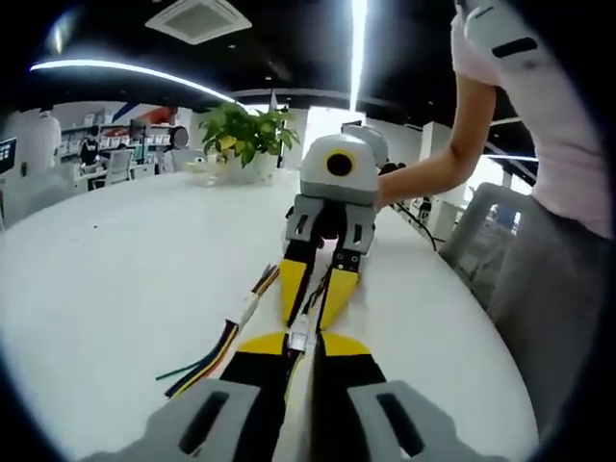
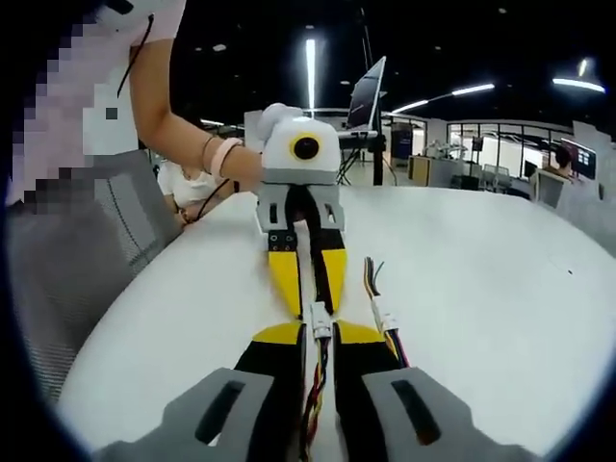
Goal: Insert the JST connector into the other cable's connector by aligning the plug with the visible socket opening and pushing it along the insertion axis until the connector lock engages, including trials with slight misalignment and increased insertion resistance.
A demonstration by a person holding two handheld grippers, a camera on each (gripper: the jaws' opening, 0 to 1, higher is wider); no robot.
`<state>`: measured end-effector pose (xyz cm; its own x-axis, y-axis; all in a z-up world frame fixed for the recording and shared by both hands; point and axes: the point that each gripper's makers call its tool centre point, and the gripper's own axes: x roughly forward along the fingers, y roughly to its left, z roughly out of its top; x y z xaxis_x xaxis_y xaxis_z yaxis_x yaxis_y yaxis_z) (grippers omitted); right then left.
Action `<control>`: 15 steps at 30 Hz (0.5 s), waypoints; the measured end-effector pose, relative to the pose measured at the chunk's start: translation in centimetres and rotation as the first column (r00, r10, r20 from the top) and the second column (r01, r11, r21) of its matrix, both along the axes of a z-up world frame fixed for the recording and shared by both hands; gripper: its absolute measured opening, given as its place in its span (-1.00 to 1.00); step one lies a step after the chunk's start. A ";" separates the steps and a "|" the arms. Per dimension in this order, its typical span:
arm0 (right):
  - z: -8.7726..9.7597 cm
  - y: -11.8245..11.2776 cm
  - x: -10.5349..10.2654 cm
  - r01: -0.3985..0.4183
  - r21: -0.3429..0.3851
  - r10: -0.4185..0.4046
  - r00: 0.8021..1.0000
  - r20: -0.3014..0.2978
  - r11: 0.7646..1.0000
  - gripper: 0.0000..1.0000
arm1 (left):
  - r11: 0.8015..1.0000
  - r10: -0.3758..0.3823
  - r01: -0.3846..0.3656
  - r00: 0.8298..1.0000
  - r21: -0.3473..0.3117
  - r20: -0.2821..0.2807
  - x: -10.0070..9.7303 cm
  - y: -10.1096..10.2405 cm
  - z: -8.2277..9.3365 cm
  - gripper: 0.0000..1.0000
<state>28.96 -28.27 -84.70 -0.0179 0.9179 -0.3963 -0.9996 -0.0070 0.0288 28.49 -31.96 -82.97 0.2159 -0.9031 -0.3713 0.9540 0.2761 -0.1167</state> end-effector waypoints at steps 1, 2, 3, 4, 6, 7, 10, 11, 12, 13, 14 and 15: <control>0.0 0.0 0.0 0.003 -0.002 -0.003 1.000 -0.002 1.000 -0.75 | 1.000 0.002 -0.002 1.000 0.003 0.000 -0.1 -0.3 0.1 -0.88; 0.1 0.0 0.1 0.013 -0.005 -0.014 1.000 -0.014 1.000 -0.71 | 1.000 0.010 -0.010 1.000 0.002 -0.009 -0.1 -0.6 0.3 -0.88; 0.1 0.0 0.0 0.018 -0.007 -0.018 1.000 -0.023 1.000 -0.66 | 1.000 0.027 -0.027 0.999 -0.008 -0.026 -0.1 -0.8 0.4 -0.87; 0.2 -0.1 0.0 0.020 -0.011 -0.020 1.000 -0.020 1.000 -0.64 | 0.999 0.033 -0.033 0.999 -0.013 -0.033 -0.1 -1.0 0.4 -0.85; 0.2 -0.1 -0.3 0.020 -0.022 -0.021 1.000 -0.021 1.000 -0.65 | 0.999 0.035 -0.036 0.998 -0.015 -0.048 -0.3 -1.3 0.5 -0.79; 0.2 -0.2 -0.4 0.020 -0.027 -0.021 1.000 -0.023 0.999 -0.67 | 0.999 0.037 -0.037 0.998 -0.013 -0.052 -0.4 -1.6 0.6 -0.75; 0.4 -0.4 -0.7 0.026 -0.033 -0.027 0.999 -0.022 0.999 -0.64 | 0.999 0.039 -0.039 0.998 0.003 -0.046 -0.8 -2.0 0.8 -0.70; 0.6 -0.4 -0.7 0.031 -0.027 -0.032 0.999 -0.022 0.999 -0.56 | 0.999 0.038 -0.038 0.998 0.001 -0.045 -0.8 -1.5 0.7 -0.68; 0.8 -0.5 -0.7 0.042 -0.025 -0.043 0.999 -0.021 0.999 -0.53 | 0.999 0.037 -0.037 0.998 -0.005 -0.050 -0.8 -1.1 0.8 -0.66; 1.0 -0.6 -0.6 0.047 -0.023 -0.047 0.999 -0.021 0.999 -0.53 | 0.999 0.037 -0.038 0.998 -0.008 -0.051 -0.8 -0.9 0.9 -0.65; 1.2 -0.7 -0.7 0.050 -0.019 -0.050 0.999 -0.022 0.999 -0.55 | 0.999 0.038 -0.039 0.998 -0.010 -0.051 -0.8 -0.9 1.0 -0.63; 1.5 -0.8 -0.7 0.059 -0.012 -0.059 0.998 -0.025 0.998 -0.55 | 0.999 0.039 -0.039 0.998 -0.009 -0.049 -0.7 -0.8 0.9 -0.61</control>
